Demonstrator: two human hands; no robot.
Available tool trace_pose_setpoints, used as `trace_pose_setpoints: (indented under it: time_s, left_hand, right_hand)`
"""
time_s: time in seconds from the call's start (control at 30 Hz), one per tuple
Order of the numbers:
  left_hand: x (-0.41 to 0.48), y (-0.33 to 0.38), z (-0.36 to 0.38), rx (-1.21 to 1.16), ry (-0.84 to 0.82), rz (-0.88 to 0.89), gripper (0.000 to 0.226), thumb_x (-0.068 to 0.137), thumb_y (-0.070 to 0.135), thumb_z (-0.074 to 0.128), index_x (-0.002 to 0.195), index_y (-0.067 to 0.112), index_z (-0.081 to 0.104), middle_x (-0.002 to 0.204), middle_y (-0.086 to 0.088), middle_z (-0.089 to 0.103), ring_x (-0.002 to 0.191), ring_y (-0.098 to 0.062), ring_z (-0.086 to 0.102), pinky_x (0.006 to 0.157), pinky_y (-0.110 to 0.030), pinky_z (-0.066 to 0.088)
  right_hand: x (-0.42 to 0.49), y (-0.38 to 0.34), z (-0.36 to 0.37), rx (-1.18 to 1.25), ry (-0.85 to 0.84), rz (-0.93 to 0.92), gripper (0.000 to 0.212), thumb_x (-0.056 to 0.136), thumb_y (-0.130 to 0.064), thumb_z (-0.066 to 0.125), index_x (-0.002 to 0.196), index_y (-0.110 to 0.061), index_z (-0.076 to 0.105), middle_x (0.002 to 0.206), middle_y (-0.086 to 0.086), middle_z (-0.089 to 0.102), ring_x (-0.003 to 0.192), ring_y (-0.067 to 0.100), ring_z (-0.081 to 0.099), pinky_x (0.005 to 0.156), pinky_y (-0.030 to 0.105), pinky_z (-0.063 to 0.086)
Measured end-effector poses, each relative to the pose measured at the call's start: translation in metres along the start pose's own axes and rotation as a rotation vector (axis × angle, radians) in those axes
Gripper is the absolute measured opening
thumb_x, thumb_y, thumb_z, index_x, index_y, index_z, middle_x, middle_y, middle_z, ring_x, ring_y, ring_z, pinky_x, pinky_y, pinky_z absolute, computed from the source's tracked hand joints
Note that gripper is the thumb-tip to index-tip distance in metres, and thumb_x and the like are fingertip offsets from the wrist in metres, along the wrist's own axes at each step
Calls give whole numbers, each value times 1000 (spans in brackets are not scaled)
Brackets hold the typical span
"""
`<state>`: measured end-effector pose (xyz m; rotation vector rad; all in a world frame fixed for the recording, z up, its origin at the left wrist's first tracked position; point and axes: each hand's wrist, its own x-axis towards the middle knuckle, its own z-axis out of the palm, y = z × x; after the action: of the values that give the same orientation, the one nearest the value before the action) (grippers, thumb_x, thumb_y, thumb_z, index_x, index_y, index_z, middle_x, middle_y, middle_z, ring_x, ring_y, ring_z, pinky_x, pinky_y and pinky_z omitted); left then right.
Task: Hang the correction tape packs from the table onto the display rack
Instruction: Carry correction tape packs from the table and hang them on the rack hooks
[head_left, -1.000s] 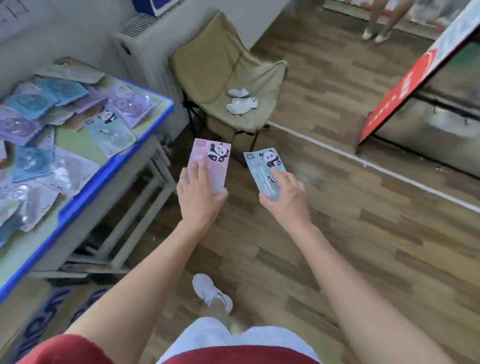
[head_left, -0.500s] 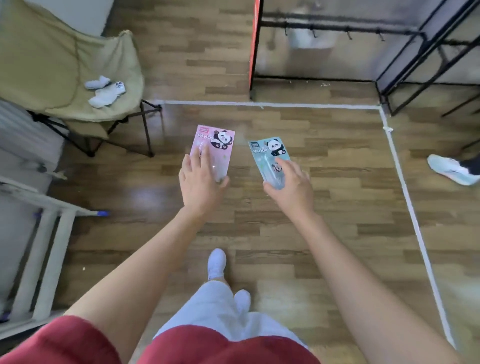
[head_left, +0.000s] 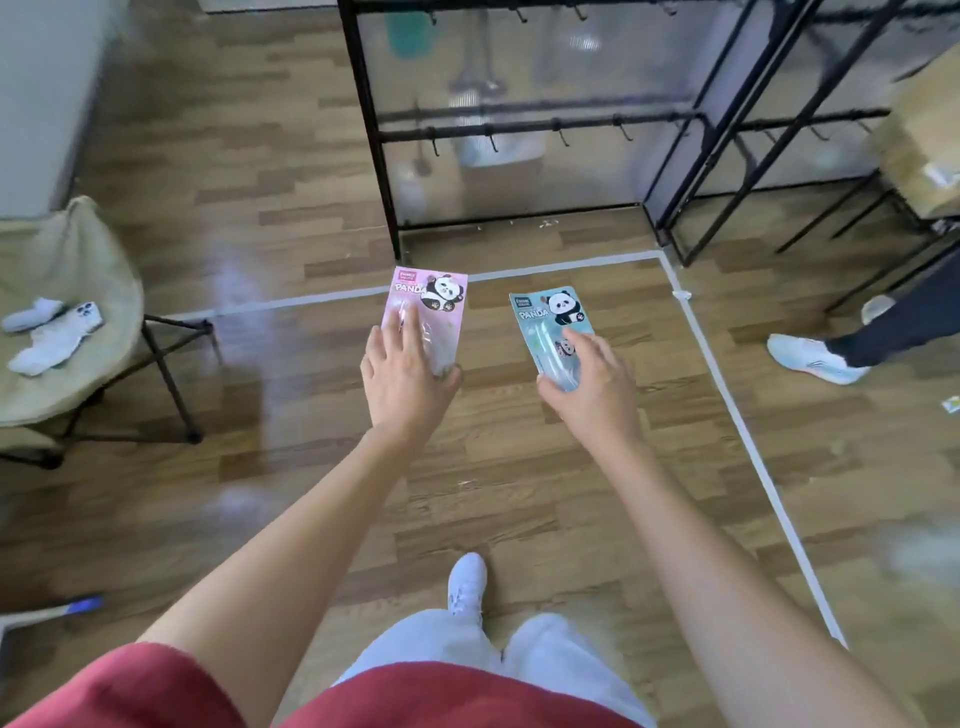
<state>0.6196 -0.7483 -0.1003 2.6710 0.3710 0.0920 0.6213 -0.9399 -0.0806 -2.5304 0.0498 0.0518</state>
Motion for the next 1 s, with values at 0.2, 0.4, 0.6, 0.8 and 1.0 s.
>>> trace_pose_setpoints:
  time_s: [0.2, 0.4, 0.6, 0.8, 1.0]
  left_hand:
    - [93, 84, 19, -32, 48, 4, 87, 80, 33, 66, 150, 14, 19, 152, -7, 27, 138, -28, 23, 107, -38, 22]
    - [193, 178, 43, -85, 173, -20, 87, 79, 32, 66, 151, 16, 20, 152, -6, 28, 138, -29, 23, 107, -40, 23]
    - [281, 268, 54, -123, 283, -70, 85, 80, 31, 65, 150, 15, 20, 151, -6, 29, 138, -29, 24, 108, -40, 22]
    - [367, 326, 53, -139, 358, -55, 85, 83, 32, 65, 151, 14, 18, 154, -8, 25, 139, -29, 22, 110, -39, 19]
    - [465, 366, 50, -135, 405, 56, 87, 83, 34, 65, 152, 17, 16, 153, -6, 25, 138, -28, 23, 110, -38, 20]
  right_hand:
    - [114, 26, -52, -1, 57, -36, 60, 84, -29, 64, 139, -15, 44, 136, 2, 48, 114, 29, 44, 96, 31, 31]
    - [244, 64, -113, 42, 113, -132, 59, 85, -28, 65, 138, -15, 45, 133, 1, 50, 113, 28, 46, 96, 35, 38]
    - [367, 88, -177, 1, 174, -238, 60, 84, -29, 65, 138, -14, 46, 136, 3, 50, 115, 30, 44, 93, 32, 35]
    - [469, 85, -213, 46, 217, -308, 59, 82, -24, 69, 135, -9, 48, 132, 8, 53, 113, 32, 47, 94, 37, 38]
    - [562, 77, -222, 56, 302, -352, 56, 81, -22, 72, 130, -4, 53, 128, 12, 57, 111, 33, 50, 95, 40, 37]
